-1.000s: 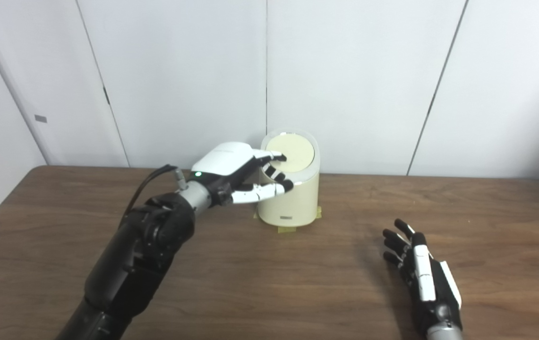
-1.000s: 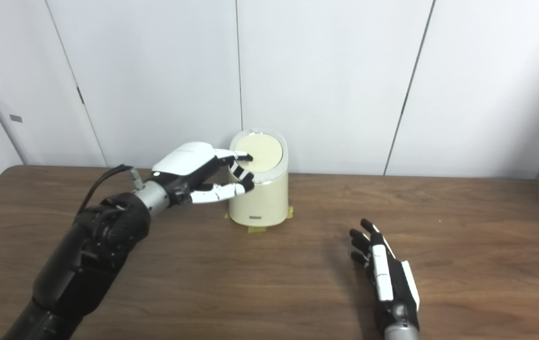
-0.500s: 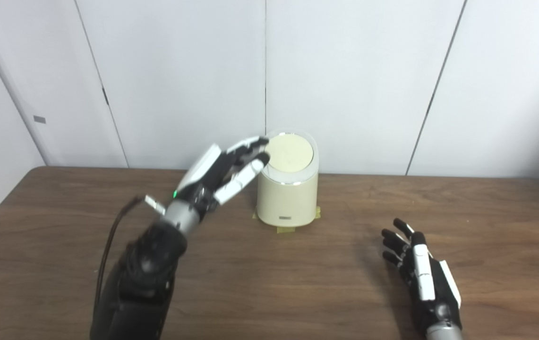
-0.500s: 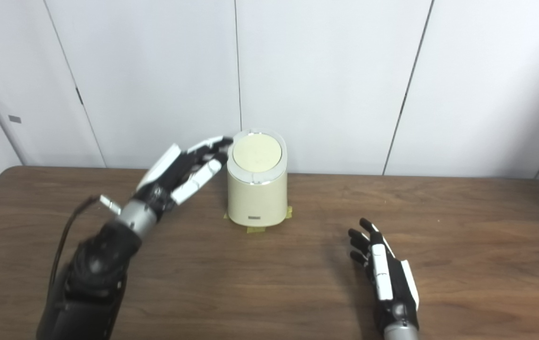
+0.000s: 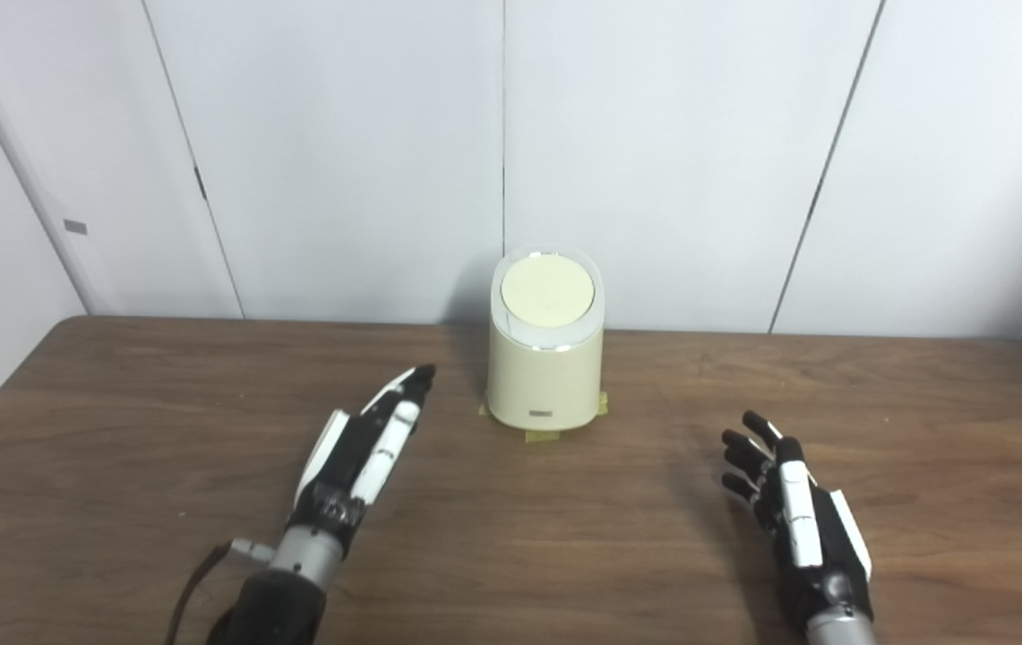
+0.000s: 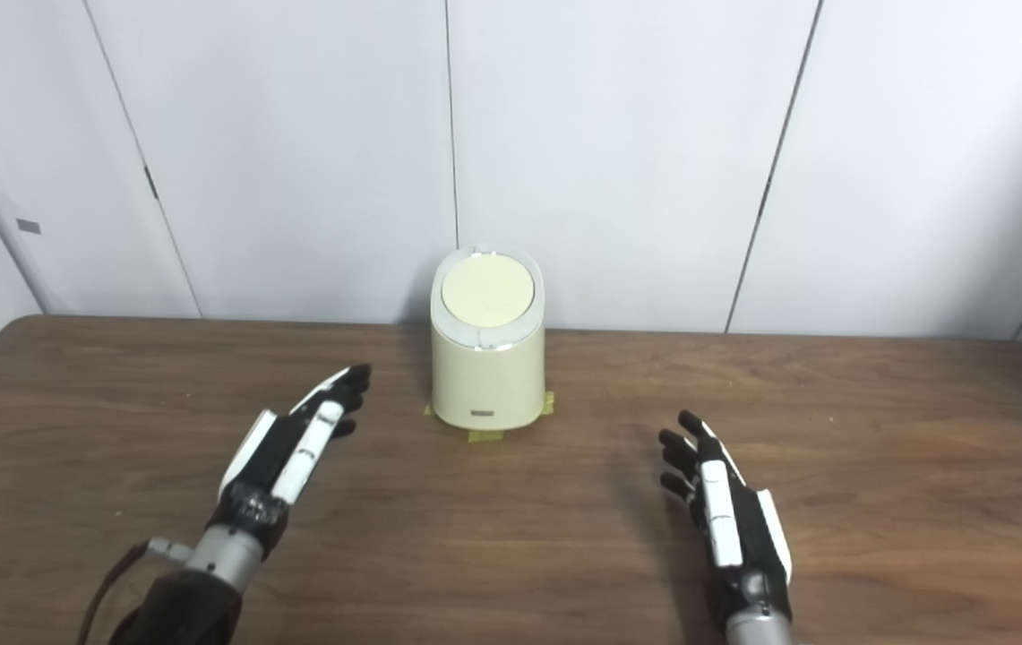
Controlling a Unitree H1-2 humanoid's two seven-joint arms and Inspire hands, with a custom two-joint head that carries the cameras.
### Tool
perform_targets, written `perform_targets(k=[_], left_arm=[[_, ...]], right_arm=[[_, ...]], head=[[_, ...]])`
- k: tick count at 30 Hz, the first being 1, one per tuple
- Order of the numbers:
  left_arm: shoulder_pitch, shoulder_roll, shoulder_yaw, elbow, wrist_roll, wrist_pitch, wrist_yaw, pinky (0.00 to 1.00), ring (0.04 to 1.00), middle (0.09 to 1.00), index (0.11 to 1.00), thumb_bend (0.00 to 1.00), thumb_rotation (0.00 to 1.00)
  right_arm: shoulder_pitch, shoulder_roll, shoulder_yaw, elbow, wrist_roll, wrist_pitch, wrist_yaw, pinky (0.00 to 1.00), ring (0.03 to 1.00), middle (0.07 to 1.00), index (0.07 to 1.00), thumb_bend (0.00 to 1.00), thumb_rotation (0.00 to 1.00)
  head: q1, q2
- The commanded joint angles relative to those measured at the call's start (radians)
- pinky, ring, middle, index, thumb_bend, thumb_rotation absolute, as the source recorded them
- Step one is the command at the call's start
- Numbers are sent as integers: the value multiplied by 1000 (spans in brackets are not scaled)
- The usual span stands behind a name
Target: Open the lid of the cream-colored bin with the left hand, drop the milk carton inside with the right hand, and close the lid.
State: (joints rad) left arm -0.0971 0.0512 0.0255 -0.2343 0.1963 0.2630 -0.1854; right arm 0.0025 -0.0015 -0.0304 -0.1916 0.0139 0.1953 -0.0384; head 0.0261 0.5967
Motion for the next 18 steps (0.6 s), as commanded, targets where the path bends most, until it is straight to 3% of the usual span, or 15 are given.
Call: perform_targets(k=[1,5,14,18], left_arm=[[-6,-5,5,-4,-30,-68,33,915,935,932,911,377,999],[30,-12,10,20,-75,-113,56,917,934,934,922,378,969],[56,-26,44,42,-151,-146,104,908,919,926,921,365,918],[63,-17,58,44,-180,-157,110,936,942,938,922,375,959]], right_arm=[[-30,0,2,-20,7,-60,9,831,875,841,896,546,975],[-27,-7,11,-15,-3,-91,16,853,882,840,898,565,963],[-21,-17,30,-53,-17,-95,22,863,893,860,901,635,952],[-21,-16,27,-62,12,-92,38,879,915,878,907,645,941]], head=[[0,1],[-7,2],[-23,5],[-25,8]])
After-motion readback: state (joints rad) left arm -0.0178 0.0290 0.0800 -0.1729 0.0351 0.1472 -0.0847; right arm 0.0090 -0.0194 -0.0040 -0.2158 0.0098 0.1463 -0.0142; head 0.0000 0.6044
